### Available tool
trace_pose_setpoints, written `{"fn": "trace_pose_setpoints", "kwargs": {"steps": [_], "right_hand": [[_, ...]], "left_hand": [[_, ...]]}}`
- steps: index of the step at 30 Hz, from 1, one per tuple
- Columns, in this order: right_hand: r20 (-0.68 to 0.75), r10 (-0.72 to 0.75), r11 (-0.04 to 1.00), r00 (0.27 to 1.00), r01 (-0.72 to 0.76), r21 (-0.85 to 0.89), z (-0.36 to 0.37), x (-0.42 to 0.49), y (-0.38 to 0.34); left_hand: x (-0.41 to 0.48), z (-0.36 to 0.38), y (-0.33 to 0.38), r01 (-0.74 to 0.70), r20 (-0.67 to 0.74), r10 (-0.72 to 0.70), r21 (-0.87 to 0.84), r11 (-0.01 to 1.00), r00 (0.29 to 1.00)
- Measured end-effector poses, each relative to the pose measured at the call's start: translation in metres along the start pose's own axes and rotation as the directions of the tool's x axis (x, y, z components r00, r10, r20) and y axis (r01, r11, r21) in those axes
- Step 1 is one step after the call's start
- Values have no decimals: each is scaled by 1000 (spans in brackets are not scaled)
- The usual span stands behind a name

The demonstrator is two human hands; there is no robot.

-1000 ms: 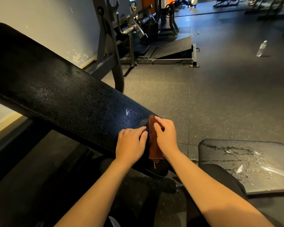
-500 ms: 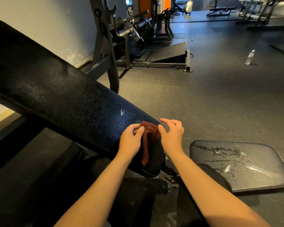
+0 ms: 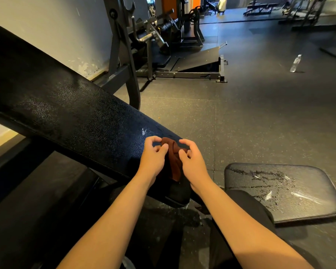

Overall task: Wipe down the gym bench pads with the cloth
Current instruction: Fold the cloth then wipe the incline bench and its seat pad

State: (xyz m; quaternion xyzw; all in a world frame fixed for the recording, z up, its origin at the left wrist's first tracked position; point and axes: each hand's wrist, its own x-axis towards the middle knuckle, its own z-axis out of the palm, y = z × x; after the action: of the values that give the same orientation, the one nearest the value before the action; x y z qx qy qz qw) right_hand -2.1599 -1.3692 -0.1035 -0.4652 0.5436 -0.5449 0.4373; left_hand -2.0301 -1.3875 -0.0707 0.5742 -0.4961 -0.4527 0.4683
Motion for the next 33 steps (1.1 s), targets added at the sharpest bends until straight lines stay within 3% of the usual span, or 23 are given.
{"fn": "trace_pose_setpoints", "kwargs": {"steps": [4, 8, 12, 16, 19, 23, 28, 33], "right_hand": [[-66, 23, 998, 998, -18, 66, -3, 7, -7], [38, 71, 991, 997, -74, 108, 0, 7, -11], [-14, 27, 1000, 1000, -27, -3, -5, 11, -11], [-50, -71, 991, 996, 64, -119, -18, 20, -9], [14, -81, 967, 997, 82, -241, -21, 19, -11], [-46, -136, 933, 990, 112, -342, -23, 20, -11], [-76, -165, 939, 983, 133, -318, -20, 22, -14], [-32, -260, 918, 965, 237, -316, -13, 29, -13]], "left_hand": [[0, -4, 2, -14, 8, 14, -19, 1000, 1000], [0, -3, 3, -25, 78, 24, 14, 1000, 997], [3, -5, 5, -100, 139, 89, 72, 992, 986], [8, -11, 6, -140, 110, 131, 75, 987, 985], [10, -14, 8, -182, 174, 150, 182, 966, 973], [13, -18, 10, -264, 227, 191, 355, 897, 955], [17, -24, 3, -311, 109, 299, 521, 795, 948], [22, -32, 2, -307, 48, 343, 575, 758, 938]]}}
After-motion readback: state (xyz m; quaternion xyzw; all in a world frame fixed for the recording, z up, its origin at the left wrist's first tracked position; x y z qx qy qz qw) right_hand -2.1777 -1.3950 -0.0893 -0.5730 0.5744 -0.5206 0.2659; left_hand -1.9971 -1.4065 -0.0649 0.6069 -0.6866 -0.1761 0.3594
